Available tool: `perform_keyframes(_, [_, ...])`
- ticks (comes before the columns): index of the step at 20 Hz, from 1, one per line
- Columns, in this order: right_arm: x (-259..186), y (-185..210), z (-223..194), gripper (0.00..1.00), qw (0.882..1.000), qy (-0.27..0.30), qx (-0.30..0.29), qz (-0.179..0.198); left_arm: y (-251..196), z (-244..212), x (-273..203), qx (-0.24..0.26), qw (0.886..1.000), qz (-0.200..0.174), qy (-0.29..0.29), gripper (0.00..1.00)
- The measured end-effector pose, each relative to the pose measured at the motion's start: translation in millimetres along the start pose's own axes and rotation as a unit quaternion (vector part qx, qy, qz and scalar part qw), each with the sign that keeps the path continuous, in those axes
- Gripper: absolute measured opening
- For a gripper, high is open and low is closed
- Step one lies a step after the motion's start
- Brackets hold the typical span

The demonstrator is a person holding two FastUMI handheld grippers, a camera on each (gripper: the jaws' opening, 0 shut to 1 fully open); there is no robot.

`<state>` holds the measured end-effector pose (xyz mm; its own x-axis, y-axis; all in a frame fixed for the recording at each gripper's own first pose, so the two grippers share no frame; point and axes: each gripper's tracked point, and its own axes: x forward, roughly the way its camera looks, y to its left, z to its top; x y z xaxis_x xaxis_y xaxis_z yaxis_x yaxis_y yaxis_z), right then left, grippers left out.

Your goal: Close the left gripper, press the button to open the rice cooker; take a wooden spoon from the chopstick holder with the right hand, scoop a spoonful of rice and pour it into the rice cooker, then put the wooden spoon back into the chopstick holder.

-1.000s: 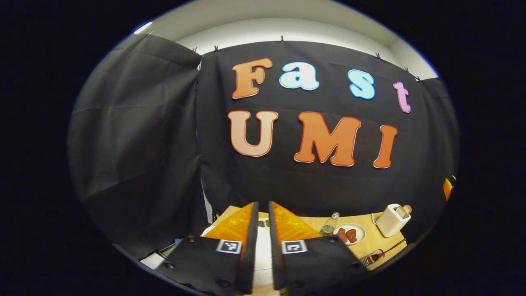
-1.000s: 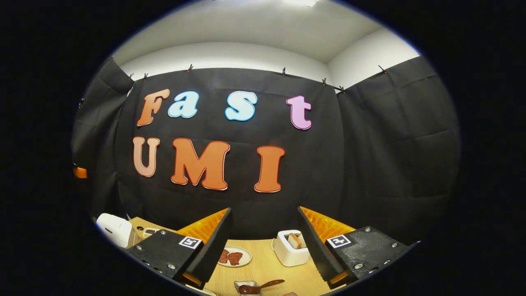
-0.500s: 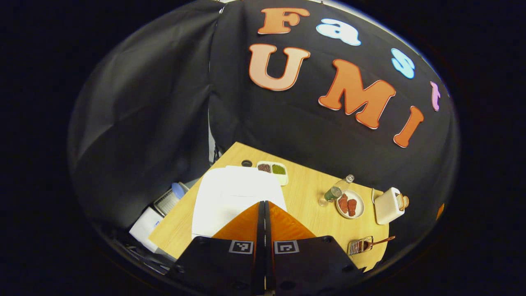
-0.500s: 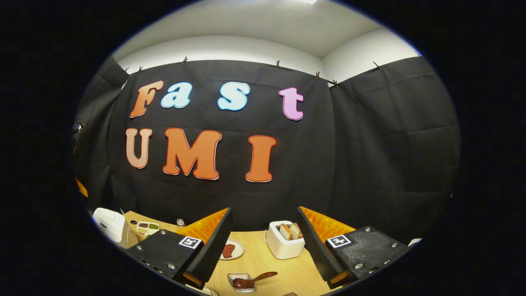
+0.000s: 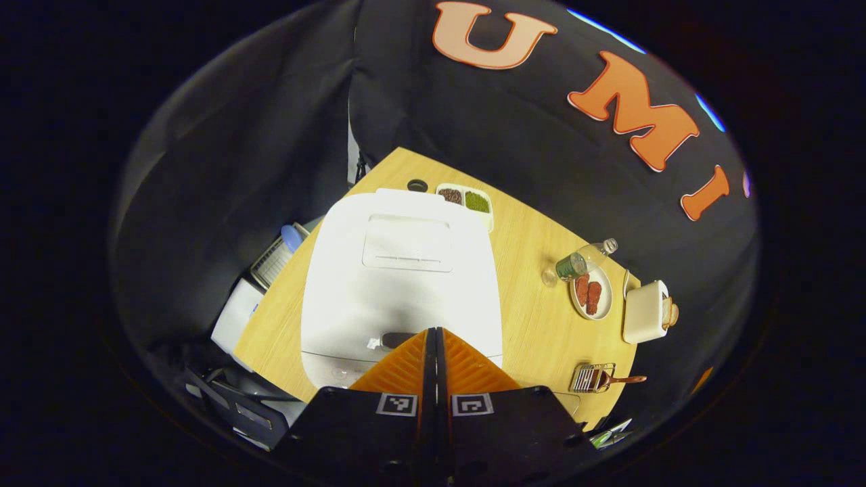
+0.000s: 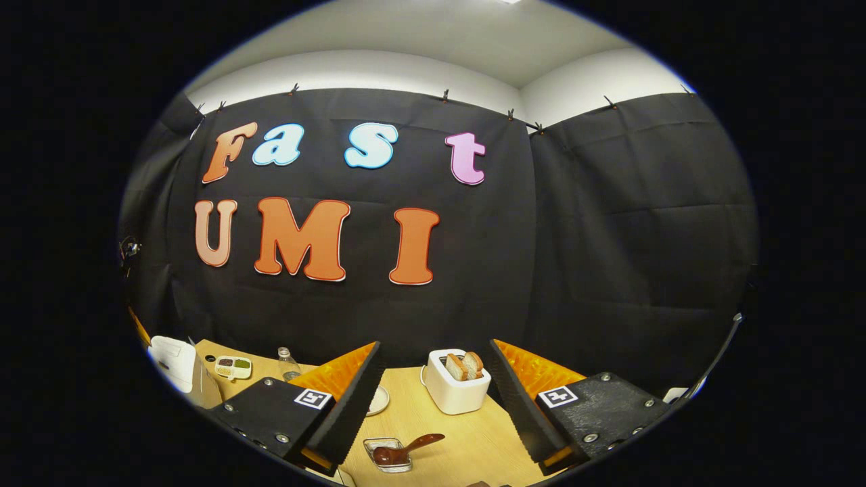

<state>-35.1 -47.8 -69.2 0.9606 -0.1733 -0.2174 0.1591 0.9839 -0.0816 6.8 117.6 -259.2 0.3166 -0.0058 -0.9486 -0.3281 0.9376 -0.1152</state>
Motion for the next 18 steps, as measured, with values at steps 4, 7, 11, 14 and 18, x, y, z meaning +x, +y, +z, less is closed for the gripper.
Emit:
perform_keyframes(4, [-5.2, -5.2, -7.3, 0.95, 1.000, 0.009, -0.004, -0.014, 11.0, -17.8, 33.2, 0.004, 0.998, 0.019, 0.059, 0.05])
perform_keyframes(7, [-6.0, -6.2, -13.1, 0.95, 1.000, 0.016, -0.008, -0.020, 20.2, -27.9, 55.0, -0.005, 0.997, 0.032, 0.076, 0.05])
perform_keyframes(11, [-4.3, -1.3, -25.2, 0.95, 1.000, 0.027, -0.005, -0.014, 19.0, -23.9, 55.2, 0.008, 0.997, 0.029, 0.071, 0.05])
perform_keyframes(14, [3.1, 8.9, -38.6, 0.95, 0.999, 0.045, -0.004, 0.001, 16.1, -15.8, 42.2, 0.020, 0.999, 0.025, 0.030, 0.06])
perform_keyframes(18, [13.4, 20.8, -59.1, 0.95, 0.997, 0.073, -0.003, 0.022, 5.4, 27.0, -4.0, 0.058, 0.994, 0.022, -0.088, 0.05])
